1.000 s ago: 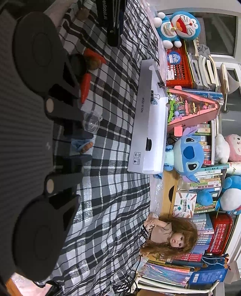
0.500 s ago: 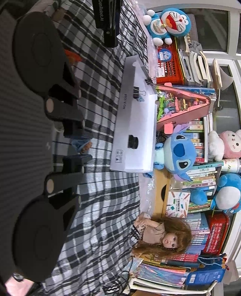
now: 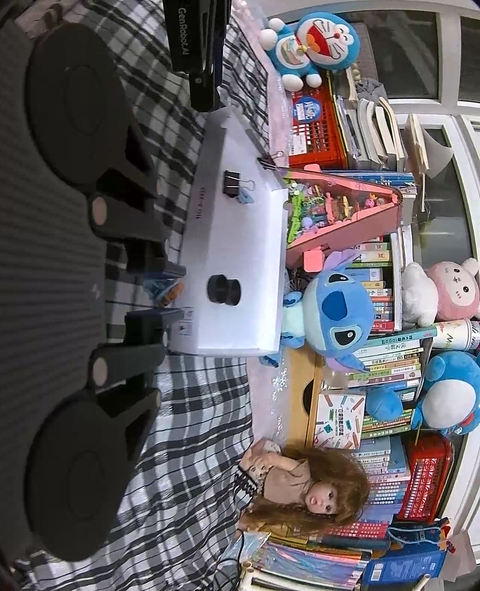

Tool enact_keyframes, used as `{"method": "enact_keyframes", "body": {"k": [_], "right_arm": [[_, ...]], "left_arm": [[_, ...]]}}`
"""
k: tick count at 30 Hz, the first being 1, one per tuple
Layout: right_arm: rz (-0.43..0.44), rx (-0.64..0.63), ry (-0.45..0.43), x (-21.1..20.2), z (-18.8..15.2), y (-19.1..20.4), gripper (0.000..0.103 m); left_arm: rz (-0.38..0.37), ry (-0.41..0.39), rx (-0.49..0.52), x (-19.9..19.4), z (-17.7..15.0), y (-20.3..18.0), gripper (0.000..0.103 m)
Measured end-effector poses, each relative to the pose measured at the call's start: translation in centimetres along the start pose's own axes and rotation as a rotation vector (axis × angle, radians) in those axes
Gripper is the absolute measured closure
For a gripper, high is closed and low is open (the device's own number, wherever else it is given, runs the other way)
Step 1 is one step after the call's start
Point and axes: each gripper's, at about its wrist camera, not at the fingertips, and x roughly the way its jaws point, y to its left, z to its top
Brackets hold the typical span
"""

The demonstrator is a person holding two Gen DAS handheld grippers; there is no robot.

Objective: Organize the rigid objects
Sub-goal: 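Carry the black cap and figure with both tools over the white box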

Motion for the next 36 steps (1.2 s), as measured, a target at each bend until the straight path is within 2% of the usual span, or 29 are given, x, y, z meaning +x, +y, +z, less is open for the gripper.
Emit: {"method": "enact_keyframes", "body": {"k": [5,12,23,28,36], "right_arm": [[0.018,0.033,0.011,1.7,2.2,-0.6,0.083],[0.036,0.085,0.039,4.7,5.0,-1.4,0.083],[0.084,0.223,0.125,10.0,8.7,-3.2,0.083],[0.086,0.288,0.160,13.1,9.9,-4.0,0.083],[0.063,0.292,0.202,17.2,10.7,-4.0,0.083]], "left_arm": [[-0.006,0.015,-0.010,1.8,2.6,0.2,0.074],[-0.027,0.097,-0.058,5.7,6.0,0.9,0.074],[-0.031,0.208,-0.134,12.4,9.6,1.7,0.074],[-0.012,0.232,-0.131,15.4,10.8,1.6,0.074],[0.022,0.257,-0.138,19.2,10.5,2.3,0.074]]}}
